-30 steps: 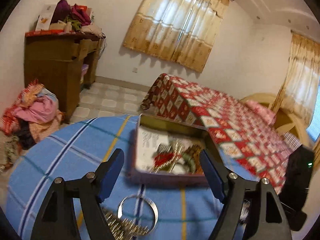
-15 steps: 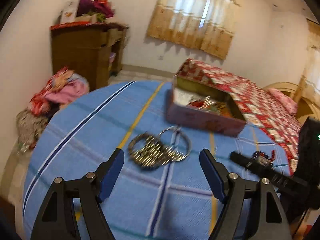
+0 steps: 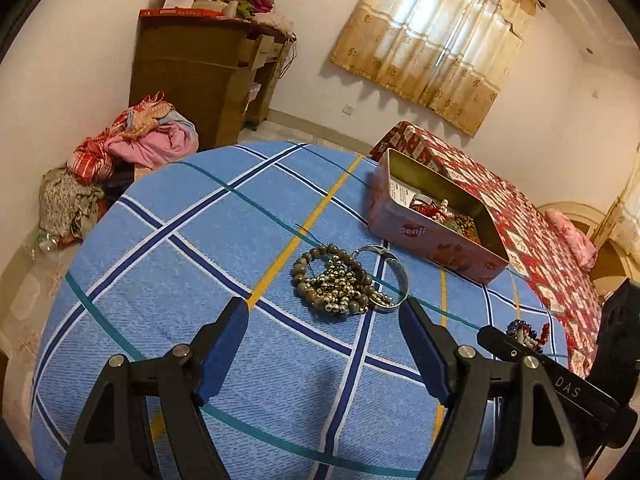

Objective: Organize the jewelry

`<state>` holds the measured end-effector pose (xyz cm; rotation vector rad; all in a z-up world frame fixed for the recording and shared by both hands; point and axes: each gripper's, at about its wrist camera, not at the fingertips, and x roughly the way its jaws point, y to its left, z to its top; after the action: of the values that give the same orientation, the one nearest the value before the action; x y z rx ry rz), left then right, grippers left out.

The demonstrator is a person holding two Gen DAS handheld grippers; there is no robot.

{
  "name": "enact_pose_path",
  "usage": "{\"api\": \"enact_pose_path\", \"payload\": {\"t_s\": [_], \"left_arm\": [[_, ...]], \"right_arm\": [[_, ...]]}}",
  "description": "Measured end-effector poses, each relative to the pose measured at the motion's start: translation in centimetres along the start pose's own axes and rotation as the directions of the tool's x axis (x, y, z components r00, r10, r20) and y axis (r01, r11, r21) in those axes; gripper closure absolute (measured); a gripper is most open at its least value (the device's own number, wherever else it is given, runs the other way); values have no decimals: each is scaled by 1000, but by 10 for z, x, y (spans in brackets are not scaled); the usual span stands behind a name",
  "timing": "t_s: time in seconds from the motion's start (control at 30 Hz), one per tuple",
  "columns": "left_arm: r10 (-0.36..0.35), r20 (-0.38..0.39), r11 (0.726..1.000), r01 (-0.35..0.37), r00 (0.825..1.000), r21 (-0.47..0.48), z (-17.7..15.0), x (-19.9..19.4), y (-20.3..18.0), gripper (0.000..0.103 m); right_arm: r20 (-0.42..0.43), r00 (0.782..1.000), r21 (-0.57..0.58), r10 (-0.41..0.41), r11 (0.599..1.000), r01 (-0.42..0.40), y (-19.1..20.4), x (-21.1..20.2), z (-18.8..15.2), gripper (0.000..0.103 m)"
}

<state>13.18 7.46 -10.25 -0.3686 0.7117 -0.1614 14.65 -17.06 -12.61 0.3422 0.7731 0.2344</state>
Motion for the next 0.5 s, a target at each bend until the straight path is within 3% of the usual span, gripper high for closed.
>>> {"api": "enact_pose_path", "payload": {"t_s": [0.07,0.17,0.37,0.5], "left_arm": [[-8,-3,1000,8,1000,-17,0,0,3,25],[-23,7,1000,23,1000,-11,0,-4,2,25],[-17,44,996,13,999,94,7,-10,-17,25],[-34,44,996,30,998,89,14,-6,-15,25]], "right_arm": [[0,1000,-4,2,1000,-2,1,0,1,66],[27,1000,-46,10,999,-8,9,-3,9,76],[146,989,-160,33,987,-9,27,2,80,79],[124,992,-264,-29,963,61,37,40,111,79]]}}
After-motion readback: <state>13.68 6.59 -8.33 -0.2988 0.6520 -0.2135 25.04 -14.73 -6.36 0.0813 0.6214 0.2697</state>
